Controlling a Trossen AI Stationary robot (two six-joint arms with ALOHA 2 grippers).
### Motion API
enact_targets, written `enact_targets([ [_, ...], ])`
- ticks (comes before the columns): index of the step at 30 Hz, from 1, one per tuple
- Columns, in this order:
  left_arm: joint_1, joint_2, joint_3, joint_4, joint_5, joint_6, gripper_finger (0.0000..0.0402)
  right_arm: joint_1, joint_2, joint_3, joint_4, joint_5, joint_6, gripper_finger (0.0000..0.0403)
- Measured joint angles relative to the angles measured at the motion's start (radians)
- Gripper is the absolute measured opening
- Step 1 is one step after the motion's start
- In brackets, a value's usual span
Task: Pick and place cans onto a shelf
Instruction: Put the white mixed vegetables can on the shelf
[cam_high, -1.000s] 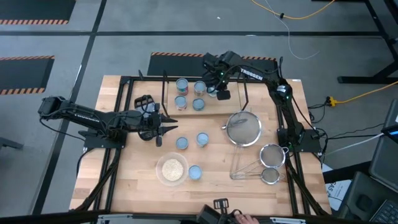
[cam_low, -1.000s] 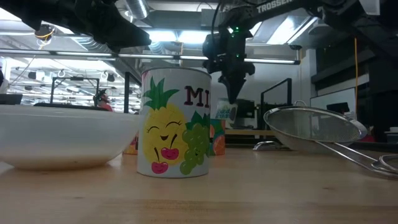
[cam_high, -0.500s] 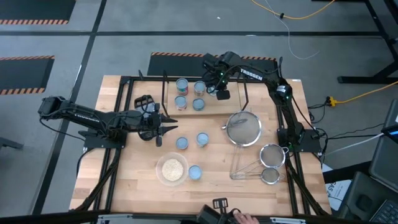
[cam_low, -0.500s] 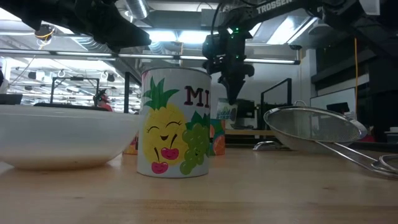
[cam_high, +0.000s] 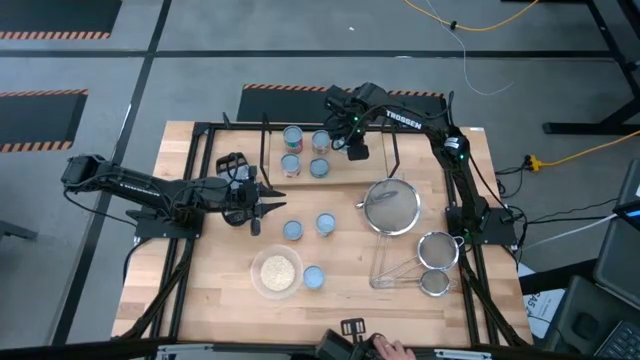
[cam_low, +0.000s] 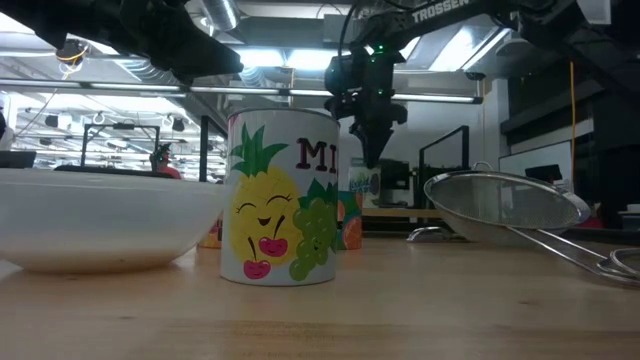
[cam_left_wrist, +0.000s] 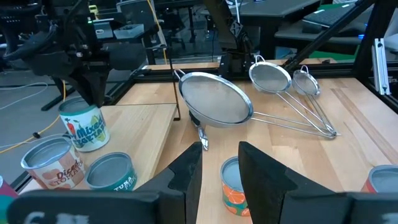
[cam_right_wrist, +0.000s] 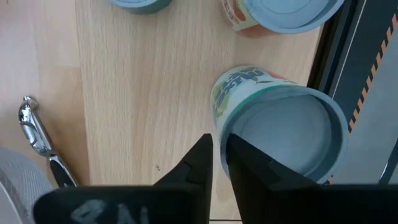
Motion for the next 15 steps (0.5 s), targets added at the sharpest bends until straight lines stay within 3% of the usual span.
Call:
enact_targets([
  [15, 0.000, 0.000, 0.000, 0.000, 0.000, 0.000, 0.0098, 0.000, 0.000, 0.001, 0.019, -0.003, 0.000, 0.0064],
])
